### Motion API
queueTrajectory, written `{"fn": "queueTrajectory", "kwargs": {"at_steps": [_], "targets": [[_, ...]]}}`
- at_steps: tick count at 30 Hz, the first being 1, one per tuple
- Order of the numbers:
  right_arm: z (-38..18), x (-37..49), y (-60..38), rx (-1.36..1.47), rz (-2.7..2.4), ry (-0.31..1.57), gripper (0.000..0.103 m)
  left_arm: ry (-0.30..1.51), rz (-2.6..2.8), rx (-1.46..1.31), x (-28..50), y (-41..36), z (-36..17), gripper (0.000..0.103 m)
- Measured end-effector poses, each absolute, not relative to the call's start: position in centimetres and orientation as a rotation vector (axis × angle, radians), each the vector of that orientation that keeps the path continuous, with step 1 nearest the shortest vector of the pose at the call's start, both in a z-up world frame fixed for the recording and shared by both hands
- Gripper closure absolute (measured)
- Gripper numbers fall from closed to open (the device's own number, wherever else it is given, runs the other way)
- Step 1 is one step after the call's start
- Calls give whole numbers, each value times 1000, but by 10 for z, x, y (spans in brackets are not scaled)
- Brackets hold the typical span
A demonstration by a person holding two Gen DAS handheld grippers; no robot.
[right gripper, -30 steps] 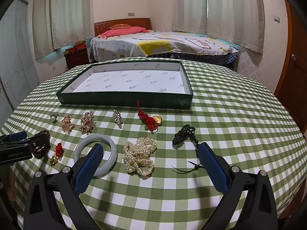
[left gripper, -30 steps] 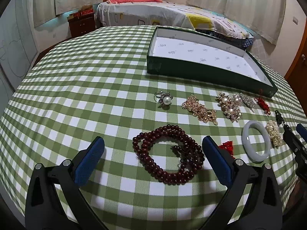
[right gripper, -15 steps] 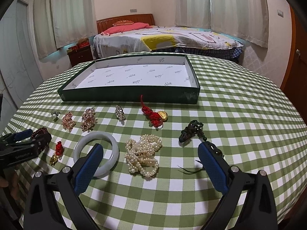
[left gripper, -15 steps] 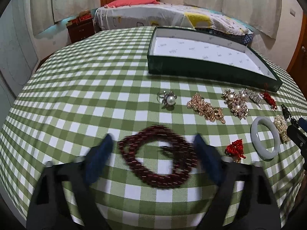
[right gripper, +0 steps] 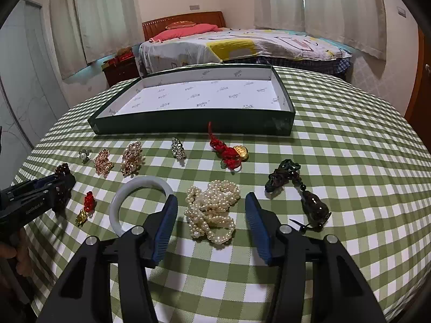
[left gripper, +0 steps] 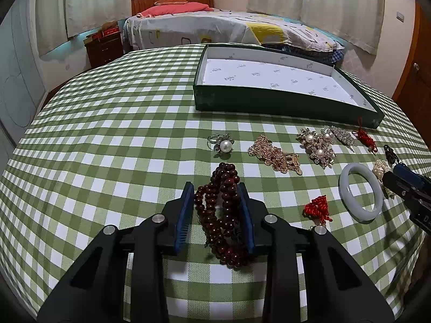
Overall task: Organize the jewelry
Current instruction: 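Grasp the dark red bead bracelet with the left tool while the right tool grasps the pearl necklace, then carry the bracelet and necklace into the green tray and open both tools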
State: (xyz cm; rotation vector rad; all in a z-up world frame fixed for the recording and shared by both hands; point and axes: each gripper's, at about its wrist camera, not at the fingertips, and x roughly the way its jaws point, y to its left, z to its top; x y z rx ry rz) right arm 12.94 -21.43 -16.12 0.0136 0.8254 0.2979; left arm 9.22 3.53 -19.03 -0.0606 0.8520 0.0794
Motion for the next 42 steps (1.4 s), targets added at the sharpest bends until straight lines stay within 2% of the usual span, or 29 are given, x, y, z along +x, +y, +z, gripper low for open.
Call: {"fn": "queueTrajectory", "kwargs": {"at_steps": [1,4,11,12,13,18,31,42], "targets": [[-163,130,-214,14,300,832,61,851,78,-61,92,35,-190,73],[-168,132,-217,28,302,850,66,851,77,-68,92,36,-190,74],[-169,130,-208,-51,294,842,66,848,77,-73,91,36,-190,75],[-169,130,-208,-51,297,841,73,848,78,-74,91,36,-190,75],[-169,129,-209,-48,302,840,75,848,78,-73,91,36,-190,75],[-168,127,-213,-29,312,839,80,844,52,-88,90,37,-189,86],[-151,122,-218,0,319,792,81,819,41,-109,88,35,-179,88],[-118,134,-221,23,321,714,81,738,5,-130,101,29,-137,88]]}}
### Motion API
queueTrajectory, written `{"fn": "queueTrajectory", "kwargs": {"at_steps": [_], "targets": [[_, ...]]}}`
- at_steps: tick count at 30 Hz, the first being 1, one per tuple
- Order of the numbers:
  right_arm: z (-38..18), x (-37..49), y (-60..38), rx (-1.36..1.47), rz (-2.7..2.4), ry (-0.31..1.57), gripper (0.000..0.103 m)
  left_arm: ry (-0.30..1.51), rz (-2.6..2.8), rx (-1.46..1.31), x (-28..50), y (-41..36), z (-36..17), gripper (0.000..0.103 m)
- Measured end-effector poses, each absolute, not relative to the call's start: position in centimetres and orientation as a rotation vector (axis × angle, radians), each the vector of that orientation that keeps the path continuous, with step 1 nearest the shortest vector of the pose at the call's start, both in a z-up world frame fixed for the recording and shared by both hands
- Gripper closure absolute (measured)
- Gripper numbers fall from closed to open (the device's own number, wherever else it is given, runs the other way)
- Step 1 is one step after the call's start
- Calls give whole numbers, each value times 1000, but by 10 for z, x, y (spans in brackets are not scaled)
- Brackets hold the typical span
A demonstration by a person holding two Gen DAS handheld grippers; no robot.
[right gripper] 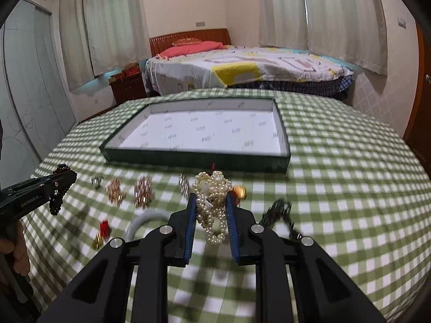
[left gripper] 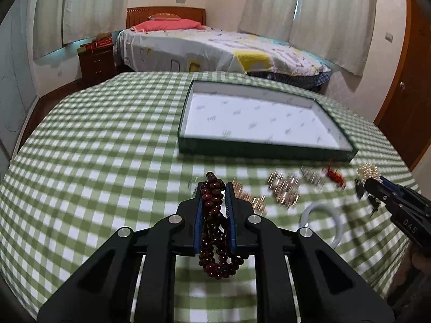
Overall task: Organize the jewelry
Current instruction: 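Carry the bracelet and necklace into the green tray and open both tools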
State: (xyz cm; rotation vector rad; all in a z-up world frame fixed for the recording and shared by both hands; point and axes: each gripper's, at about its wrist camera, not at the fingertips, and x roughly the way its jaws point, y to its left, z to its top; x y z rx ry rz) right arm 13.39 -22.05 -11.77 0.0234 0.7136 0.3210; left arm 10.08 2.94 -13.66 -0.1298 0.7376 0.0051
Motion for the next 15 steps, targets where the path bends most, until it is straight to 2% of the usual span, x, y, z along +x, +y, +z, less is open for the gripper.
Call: {"fn": "queueTrajectory", "kwargs": {"at_steps": [10,15], "targets": [[-80,186,-221,35,308,620,81,647,-50,-109,165,11,-94,88],[-79,216,-219,30,294,617,81,647,-66,-108,205,2,-94,88]]}}
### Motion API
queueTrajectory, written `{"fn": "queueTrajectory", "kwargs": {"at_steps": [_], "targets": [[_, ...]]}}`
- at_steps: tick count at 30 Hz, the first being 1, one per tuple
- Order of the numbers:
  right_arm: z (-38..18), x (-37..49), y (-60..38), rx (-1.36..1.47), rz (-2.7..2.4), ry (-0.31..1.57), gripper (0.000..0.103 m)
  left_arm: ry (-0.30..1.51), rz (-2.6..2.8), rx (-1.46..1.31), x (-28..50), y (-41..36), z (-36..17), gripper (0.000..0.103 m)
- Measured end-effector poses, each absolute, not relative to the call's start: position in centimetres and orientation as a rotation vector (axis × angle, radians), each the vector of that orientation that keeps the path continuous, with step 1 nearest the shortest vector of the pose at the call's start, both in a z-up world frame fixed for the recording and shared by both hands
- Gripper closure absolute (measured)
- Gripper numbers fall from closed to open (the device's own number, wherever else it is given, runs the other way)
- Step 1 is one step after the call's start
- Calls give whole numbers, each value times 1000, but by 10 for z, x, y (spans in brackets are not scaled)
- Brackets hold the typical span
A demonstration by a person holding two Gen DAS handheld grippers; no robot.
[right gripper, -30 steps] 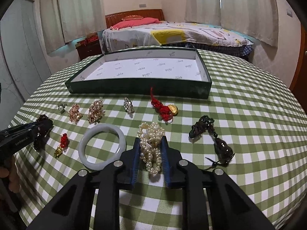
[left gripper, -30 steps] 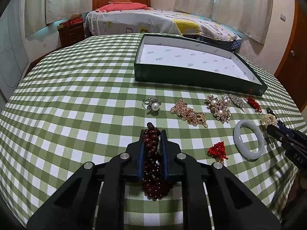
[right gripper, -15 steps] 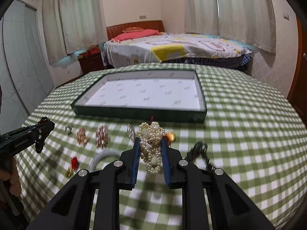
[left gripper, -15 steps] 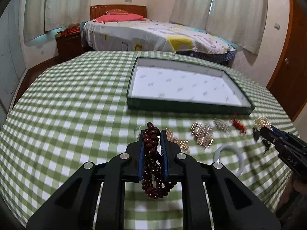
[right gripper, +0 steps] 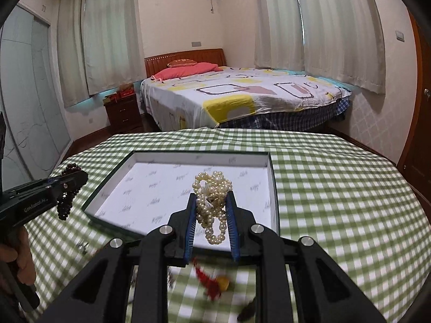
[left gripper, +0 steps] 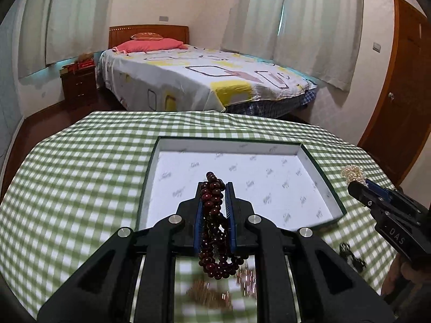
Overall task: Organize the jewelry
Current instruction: 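Carry the bracelet and necklace into the green tray and open both tools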
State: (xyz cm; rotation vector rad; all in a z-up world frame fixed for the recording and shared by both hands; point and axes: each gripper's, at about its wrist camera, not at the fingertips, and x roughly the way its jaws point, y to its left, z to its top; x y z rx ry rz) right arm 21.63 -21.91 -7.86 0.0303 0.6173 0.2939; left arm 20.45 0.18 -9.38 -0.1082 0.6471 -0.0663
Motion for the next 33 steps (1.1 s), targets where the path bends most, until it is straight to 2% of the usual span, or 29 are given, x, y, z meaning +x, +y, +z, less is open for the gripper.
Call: {"fn": "queueTrajectory", "kwargs": {"at_steps": [9,23,25,27,29,31,33], "targets": [[-115,257,-218,10,265,728,81,771,-37,-97,259,5,-144,88],[-156,277,-225,-20,229,860,81,889,-23,-126,279,21,-188,86],[-159,277,-226,-17,227,869,80,886,-27,-118,279,19,-188,82],[-159,276,-227,-14,226,868,79,882,-27,-111,279,17,-188,68],[-158,276,-228,-13,226,866,75,879,-29,-108,278,15,-188,62],[-157,275,-230,-8,228,857,66,877,-37,-106,278,12,-188,58],[-156,274,-230,-2,237,857,64,873,-46,-104,277,10,-187,52]]}}
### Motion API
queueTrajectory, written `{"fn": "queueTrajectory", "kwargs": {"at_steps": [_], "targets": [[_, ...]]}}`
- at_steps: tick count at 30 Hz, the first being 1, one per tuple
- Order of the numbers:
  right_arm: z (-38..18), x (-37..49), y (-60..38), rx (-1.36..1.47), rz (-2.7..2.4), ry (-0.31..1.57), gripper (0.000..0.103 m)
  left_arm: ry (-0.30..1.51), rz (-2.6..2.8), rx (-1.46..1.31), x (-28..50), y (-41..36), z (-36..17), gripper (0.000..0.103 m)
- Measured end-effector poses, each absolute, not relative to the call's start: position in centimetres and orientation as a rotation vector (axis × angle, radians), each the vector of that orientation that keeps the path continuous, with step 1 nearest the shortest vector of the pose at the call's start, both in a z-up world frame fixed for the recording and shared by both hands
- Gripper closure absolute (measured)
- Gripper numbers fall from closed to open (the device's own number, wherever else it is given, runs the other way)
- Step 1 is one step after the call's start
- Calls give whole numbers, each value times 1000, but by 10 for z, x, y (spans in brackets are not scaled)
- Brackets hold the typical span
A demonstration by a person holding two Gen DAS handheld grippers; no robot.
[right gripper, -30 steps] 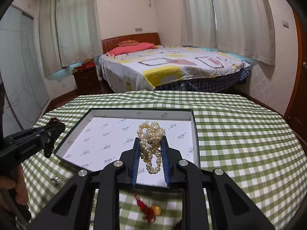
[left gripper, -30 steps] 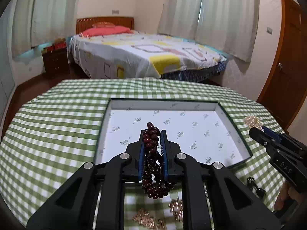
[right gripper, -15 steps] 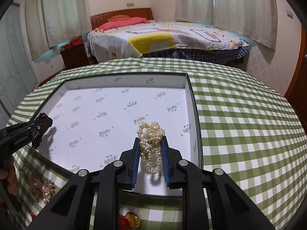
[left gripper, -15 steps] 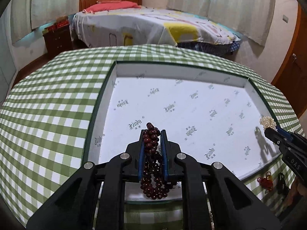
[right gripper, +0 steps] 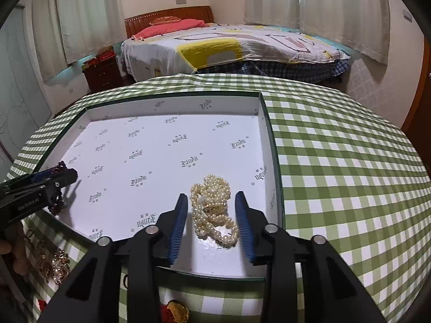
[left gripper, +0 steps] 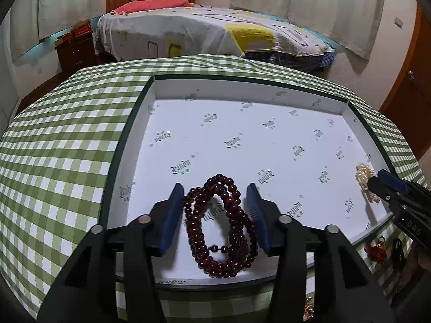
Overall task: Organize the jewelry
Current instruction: 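Carry the bracelet and necklace into the green tray and open both tools, then move the right tool to the white jade bangle and grasp its rim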
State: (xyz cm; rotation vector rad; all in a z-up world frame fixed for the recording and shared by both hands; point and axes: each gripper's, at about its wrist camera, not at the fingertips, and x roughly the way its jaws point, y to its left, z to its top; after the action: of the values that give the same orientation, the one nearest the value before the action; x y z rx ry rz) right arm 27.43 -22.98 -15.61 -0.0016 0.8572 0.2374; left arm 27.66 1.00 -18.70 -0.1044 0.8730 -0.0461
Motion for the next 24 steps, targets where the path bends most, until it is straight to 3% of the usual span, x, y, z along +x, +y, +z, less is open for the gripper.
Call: {"fn": "queueTrajectory", "kwargs": {"at_steps": [9,24], "targets": [[-144,264,-232,21,238,820,60,837,-63,-110,270,7,-176,34],[-122,220,-226,17,256,760,55,730,-60,-112,223,13,-141,27]]}}
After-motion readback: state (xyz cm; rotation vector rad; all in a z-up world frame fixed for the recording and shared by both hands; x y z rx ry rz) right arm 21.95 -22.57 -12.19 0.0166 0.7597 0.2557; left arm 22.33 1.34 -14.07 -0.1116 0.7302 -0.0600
